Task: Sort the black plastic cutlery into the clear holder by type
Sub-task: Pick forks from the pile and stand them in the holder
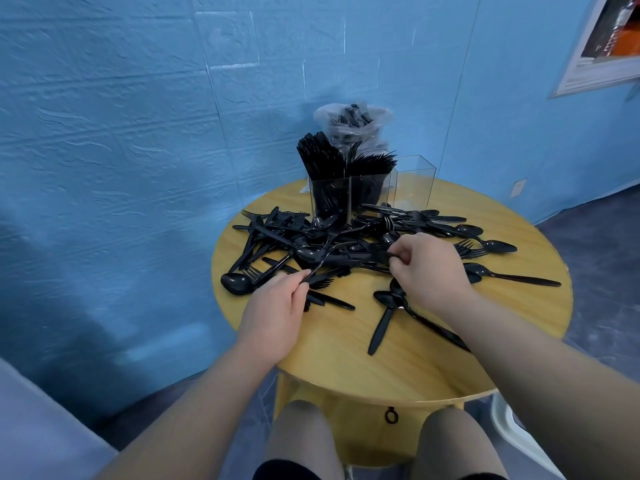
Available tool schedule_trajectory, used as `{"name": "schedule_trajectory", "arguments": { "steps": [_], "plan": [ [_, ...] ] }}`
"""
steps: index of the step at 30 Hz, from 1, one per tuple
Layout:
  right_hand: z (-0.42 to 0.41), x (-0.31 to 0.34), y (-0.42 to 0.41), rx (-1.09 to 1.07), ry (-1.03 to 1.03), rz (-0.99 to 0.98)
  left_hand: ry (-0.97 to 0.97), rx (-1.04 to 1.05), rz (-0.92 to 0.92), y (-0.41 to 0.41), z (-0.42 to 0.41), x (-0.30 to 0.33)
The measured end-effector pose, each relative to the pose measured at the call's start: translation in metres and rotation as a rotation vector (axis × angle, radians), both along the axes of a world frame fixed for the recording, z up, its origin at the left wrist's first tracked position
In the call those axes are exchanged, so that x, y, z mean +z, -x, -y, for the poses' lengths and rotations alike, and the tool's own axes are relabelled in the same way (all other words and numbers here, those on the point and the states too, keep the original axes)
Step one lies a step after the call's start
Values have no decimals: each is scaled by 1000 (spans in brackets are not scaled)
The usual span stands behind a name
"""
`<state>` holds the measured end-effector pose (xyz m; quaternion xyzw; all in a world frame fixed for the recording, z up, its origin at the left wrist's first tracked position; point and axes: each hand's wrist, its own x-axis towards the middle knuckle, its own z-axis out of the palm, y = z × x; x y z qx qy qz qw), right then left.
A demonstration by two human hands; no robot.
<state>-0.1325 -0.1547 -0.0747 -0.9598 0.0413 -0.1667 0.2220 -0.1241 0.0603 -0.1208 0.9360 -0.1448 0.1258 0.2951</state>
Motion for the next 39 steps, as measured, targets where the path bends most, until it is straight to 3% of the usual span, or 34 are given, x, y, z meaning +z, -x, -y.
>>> {"name": "schedule_trajectory", "arguments": {
  "steps": [5, 11, 20, 31, 39],
  "plan": [
    [5, 10, 7, -25, -191, -15, 153, 97, 78, 4, -4, 3],
    [-26, 21, 2, 42, -389, -203, 218, 198, 113, 0, -17, 5],
    [-76, 2, -26, 14, -113, -387, 155, 154, 9, -10, -42, -1],
    [-61, 5, -30, -49, -227, -279, 99, 90, -35, -25, -42, 0],
    [-5, 28, -9, -91, -149, -117, 77, 5, -35, -29, -26, 7]
  ]
}}
